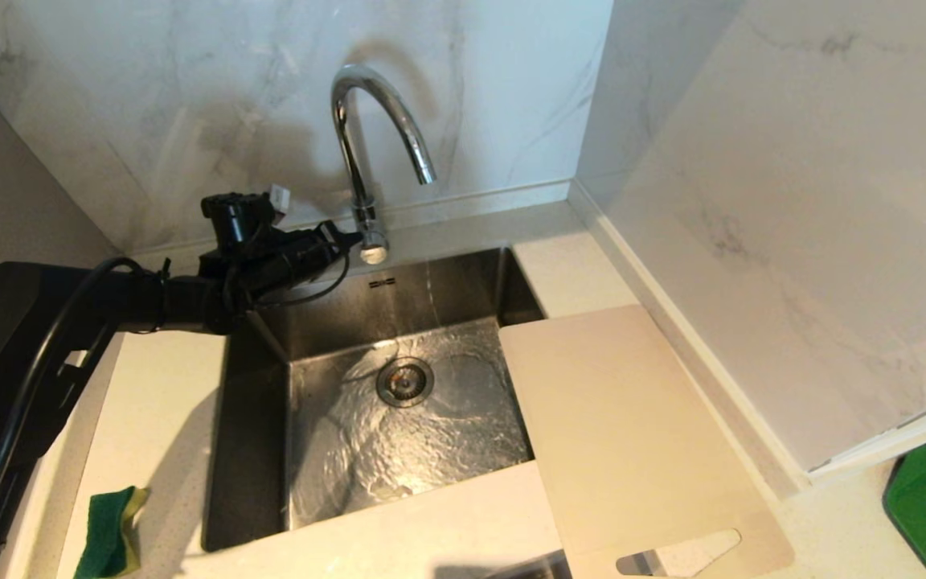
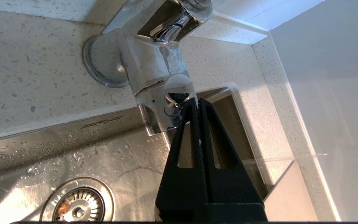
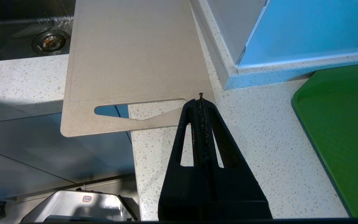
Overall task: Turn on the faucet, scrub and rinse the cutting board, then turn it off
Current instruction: Turn off the tap
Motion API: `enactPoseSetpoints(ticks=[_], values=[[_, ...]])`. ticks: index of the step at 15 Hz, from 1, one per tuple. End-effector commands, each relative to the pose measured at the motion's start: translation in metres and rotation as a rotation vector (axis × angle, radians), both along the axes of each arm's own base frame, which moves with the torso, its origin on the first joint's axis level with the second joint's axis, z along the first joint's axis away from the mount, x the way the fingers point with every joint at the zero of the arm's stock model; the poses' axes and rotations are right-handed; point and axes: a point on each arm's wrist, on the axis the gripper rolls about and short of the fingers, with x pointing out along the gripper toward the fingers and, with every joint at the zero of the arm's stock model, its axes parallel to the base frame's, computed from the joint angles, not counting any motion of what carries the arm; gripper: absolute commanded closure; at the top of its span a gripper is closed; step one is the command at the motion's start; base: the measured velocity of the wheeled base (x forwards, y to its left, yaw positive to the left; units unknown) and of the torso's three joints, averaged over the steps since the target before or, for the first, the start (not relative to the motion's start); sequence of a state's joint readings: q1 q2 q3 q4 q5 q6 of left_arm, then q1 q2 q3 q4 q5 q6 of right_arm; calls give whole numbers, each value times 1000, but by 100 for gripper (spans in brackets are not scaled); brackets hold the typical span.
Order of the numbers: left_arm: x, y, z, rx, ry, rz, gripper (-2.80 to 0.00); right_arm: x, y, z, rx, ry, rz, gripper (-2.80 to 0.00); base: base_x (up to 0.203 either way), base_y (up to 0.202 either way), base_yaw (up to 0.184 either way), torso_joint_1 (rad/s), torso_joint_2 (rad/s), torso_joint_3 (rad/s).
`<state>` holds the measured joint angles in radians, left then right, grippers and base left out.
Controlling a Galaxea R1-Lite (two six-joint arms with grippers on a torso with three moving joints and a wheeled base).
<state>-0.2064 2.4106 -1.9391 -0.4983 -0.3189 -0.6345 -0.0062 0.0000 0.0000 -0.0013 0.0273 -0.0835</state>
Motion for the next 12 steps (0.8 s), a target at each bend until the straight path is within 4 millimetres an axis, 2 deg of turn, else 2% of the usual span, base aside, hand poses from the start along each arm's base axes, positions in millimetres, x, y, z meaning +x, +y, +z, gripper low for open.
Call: enactPoseSetpoints(ticks=[1, 5, 7, 10, 12], values=[[1, 2, -1, -3, 1, 4, 0, 0, 0, 0, -1, -3, 0, 0, 0, 0, 0, 0, 0, 0], [0, 3, 2, -6, -2, 5, 0, 0, 0, 0, -1, -2, -1, 0, 0, 0, 0, 0, 0, 0], [-5, 4, 12, -16, -15, 6, 0, 0, 0, 0, -1, -2, 0, 0, 0, 0, 0, 0, 0, 0], [-28, 9, 51, -23, -68, 15, 0, 0, 0, 0, -1, -3, 0, 0, 0, 0, 0, 0, 0, 0], [-53, 14, 79, 3, -115, 21, 0, 0, 0, 0, -1, -2, 0, 0, 0, 0, 0, 0, 0, 0]])
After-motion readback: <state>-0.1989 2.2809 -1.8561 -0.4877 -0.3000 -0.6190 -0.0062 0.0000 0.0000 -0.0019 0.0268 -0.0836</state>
